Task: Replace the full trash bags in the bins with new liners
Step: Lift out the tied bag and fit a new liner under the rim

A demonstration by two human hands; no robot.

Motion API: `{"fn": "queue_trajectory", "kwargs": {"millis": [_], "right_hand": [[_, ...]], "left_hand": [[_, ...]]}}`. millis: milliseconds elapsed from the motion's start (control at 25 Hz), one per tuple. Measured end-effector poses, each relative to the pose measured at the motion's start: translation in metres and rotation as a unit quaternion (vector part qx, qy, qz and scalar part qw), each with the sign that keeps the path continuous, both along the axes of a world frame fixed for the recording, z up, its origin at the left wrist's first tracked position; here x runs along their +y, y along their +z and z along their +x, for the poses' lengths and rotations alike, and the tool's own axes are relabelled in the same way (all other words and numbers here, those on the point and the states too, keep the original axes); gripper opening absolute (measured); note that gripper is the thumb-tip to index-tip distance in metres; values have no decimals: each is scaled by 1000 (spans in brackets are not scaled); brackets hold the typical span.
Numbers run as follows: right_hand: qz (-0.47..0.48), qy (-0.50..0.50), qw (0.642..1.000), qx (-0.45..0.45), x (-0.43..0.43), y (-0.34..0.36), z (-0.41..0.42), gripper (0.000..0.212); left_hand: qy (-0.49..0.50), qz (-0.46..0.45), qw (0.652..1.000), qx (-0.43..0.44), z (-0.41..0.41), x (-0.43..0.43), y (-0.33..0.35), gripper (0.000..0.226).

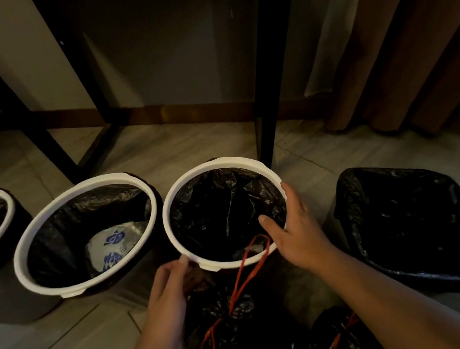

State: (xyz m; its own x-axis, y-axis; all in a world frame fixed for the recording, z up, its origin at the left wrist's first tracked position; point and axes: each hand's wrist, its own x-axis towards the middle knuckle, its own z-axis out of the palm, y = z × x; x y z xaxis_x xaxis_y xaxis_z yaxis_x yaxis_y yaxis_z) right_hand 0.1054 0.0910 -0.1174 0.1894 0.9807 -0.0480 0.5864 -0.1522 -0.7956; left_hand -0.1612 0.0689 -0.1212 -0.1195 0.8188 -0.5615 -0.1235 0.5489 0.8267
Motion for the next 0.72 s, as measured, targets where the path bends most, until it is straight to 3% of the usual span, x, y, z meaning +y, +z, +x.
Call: {"fn": "queue_trajectory", "kwargs": {"millis": [120,240,560,720], "right_hand": [[-4,-37,999,29,0,-3,2,84],[2,-60,997,51,4,5,7,72],[-14,-41,995,86,8,5,8,78],[6,-76,986,146,7,7,7,74]], "left_hand": [[-80,21,996,43,2,6,4,49],[-124,32,991,28,7,10,11,65],[-124,26,991,52,10,15,14,54],[-85,12,995,57,12,14,23,42]]}}
